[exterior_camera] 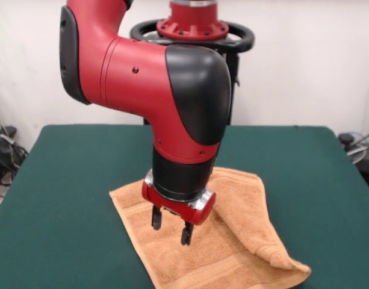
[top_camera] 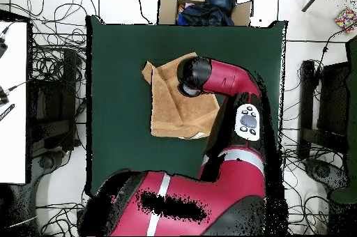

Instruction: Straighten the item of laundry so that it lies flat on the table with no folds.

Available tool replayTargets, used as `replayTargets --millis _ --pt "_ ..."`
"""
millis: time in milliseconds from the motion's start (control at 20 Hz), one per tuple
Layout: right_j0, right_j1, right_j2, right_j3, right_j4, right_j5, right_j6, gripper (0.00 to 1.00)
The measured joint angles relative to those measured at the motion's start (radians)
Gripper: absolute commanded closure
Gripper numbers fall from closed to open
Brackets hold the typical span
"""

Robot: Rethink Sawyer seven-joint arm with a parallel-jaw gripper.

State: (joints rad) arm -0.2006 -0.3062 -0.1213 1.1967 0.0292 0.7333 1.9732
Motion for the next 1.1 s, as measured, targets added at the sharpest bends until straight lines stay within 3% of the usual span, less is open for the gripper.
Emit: replayTargets --millis 600,1100 --pt "-0.071 -0.029 0.063 0.100 -0.107 -0.292 0.000 0.00" --pt "-0.109 -0.035 0.095 0.140 -0.137 -0.303 0.000 0.00"
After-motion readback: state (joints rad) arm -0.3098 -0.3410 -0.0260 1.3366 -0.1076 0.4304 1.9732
